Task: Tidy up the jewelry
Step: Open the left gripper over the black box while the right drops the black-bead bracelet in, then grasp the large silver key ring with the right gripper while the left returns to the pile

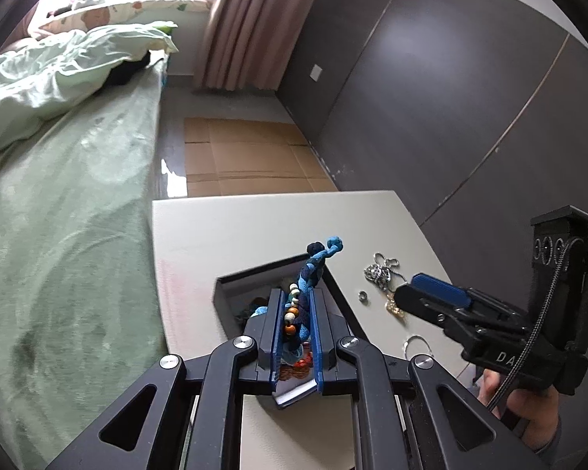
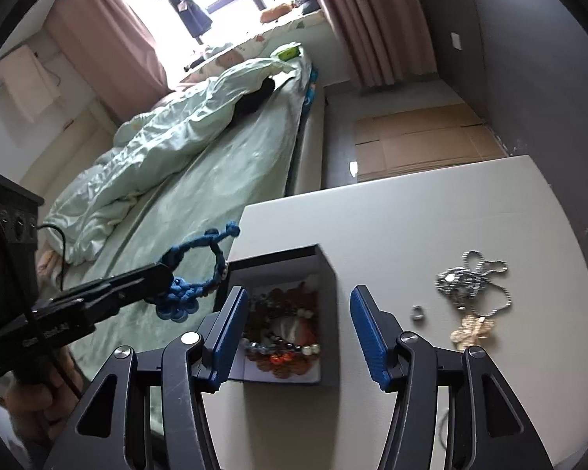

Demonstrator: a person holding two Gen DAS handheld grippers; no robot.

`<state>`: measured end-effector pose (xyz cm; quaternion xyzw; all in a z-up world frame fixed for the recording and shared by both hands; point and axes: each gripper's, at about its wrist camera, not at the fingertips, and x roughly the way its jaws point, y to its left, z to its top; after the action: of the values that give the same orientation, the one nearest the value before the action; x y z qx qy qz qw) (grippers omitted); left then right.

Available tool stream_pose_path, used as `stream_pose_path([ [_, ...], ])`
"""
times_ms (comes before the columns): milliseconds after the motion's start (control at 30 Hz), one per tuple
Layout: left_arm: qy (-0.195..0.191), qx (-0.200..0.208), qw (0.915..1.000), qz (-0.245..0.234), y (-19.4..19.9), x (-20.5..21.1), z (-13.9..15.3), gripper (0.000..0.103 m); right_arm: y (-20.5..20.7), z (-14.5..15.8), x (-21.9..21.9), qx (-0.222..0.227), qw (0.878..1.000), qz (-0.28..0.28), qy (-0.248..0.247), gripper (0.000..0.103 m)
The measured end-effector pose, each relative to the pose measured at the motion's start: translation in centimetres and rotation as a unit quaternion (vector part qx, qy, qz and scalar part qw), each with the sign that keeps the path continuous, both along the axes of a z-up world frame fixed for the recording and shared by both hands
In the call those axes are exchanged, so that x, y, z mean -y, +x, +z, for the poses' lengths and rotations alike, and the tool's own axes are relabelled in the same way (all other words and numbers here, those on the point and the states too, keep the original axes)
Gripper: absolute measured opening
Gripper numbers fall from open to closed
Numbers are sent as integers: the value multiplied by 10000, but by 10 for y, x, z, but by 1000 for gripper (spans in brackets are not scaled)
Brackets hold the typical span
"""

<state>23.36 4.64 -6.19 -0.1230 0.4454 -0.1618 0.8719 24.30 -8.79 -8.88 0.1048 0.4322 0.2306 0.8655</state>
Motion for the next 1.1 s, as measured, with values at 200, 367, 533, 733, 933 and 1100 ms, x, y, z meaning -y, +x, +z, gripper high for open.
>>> stream_pose_path([
  [200,55,-90,9999,-107,5,19,-5,18,-4,0,25,-3,9998,-173,-119,55],
  [367,184,-425,9988,167,17,17,-20,69,-6,0,45,-30,9997,-220,-138,55],
  [533,200,-358,9990,201,17,17,-18,69,-9,1,74,-81,9992,-367,-158,55],
  [733,336,-268,9991,-66,14,40,-16,69,-13,-1,115,-179,9980,-592,-159,55],
  [933,433,-236,9980,-391,12,66,-16,69,-19,-8,140,-366,9965,-683,-313,55],
  [1100,550,-238,9961,-645,10,86,-18,69,-23,-20,144,-572,9961,-460,-484,55],
])
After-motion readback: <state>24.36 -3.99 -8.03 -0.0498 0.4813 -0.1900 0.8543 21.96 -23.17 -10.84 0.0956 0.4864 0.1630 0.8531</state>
